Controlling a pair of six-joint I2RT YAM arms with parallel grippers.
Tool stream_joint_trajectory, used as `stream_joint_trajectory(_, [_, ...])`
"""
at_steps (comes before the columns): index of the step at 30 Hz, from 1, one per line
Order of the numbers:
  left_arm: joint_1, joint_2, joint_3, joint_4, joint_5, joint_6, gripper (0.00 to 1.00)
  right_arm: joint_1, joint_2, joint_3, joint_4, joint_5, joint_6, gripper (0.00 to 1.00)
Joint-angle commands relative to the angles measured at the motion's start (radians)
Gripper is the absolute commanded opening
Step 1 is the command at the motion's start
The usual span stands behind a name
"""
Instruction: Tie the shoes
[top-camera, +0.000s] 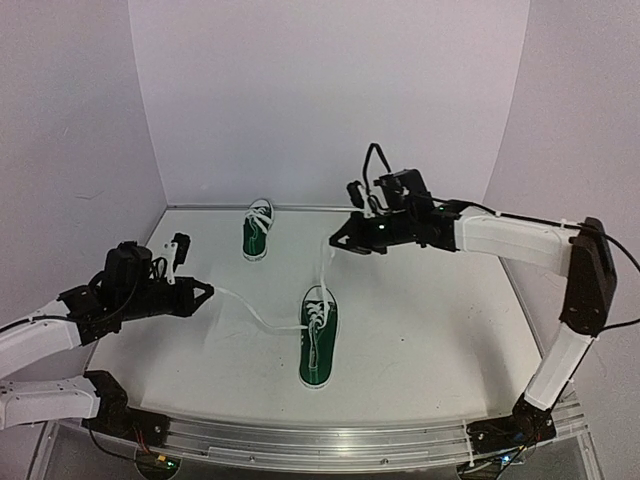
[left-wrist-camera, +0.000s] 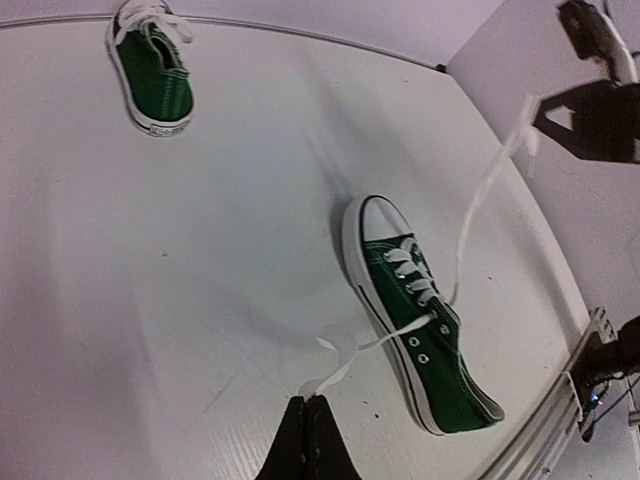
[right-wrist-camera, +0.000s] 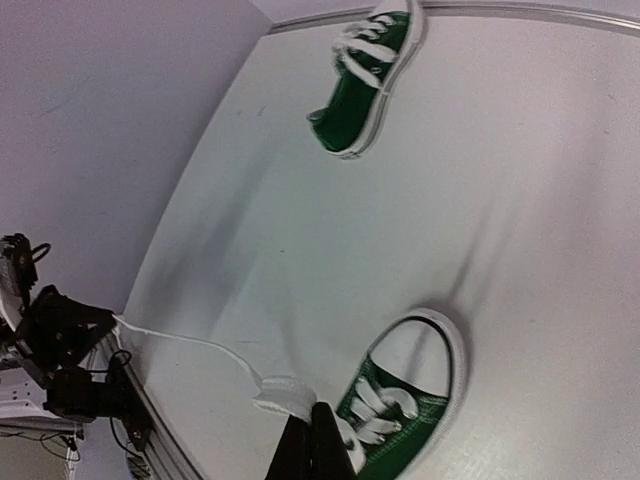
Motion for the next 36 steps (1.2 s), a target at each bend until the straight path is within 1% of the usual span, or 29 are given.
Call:
stream_joint_trajectory(1, [-0.102,-0.083,-0.030,0.084,0.102,-0.002,0.00,0.103,0.191,0.168,0.119,-0.128,0.085,0.00])
stream_joint_trajectory(3, [-0.173,-0.084,-0.015,0.049,0.085,0.026,0.00,0.142,0.287,0.256,0.145,-0.131,0.131,0.00])
stream_joint_trajectory(7, [-0.270,-0.059,0.003,0.047,0.148,0.056,0.00,0.205,0.452,0.415,0.158,-0.117,0.191,0.00])
stream_joint_trajectory(11, [-0.332,-0.076,-0.007,0.063,0.156,0.063,0.00,0.240,0.567,0.497,0.192,-0.113,0.255,0.00])
stream_joint_trajectory(14, [-0.342,-0.077,-0.010,0.064,0.159,0.059,0.00,0.256,0.615,0.513,0.196,-0.147,0.283,0.14])
stream_joint_trajectory(16, [-0.344,-0.066,-0.006,0.059,0.158,0.061,0.00,0.259,0.612,0.497,0.197,-0.167,0.287,0.23])
stream_joint_trajectory(21, [-0.344,-0.024,0.004,0.057,0.156,0.065,0.00,0.257,0.526,0.437,0.185,-0.192,0.246,0.50])
stream_joint_trajectory(23, [-0.344,-0.011,0.007,0.059,0.159,0.065,0.00,0.257,0.495,0.424,0.167,-0.214,0.229,0.54])
stream_joint_trajectory(26, [-0.344,-0.004,0.009,0.062,0.155,0.065,0.00,0.250,0.437,0.385,0.125,-0.229,0.189,0.54])
stream_joint_trajectory(30, [-0.344,0.000,0.019,0.059,0.128,0.063,0.00,0.203,0.340,0.304,0.015,-0.172,0.075,0.49])
stream_joint_trajectory(32, [-0.344,0.011,0.027,0.060,0.110,0.062,0.00,0.178,0.318,0.292,-0.074,-0.136,-0.017,0.44])
stream_joint_trajectory(34, [-0.344,0.030,0.035,0.065,0.095,0.060,0.00,0.175,0.315,0.308,-0.213,-0.076,-0.115,0.40])
stream_joint_trajectory(36, [-0.343,0.054,0.043,0.078,0.083,0.055,0.00,0.175,0.328,0.328,-0.298,-0.041,-0.199,0.36])
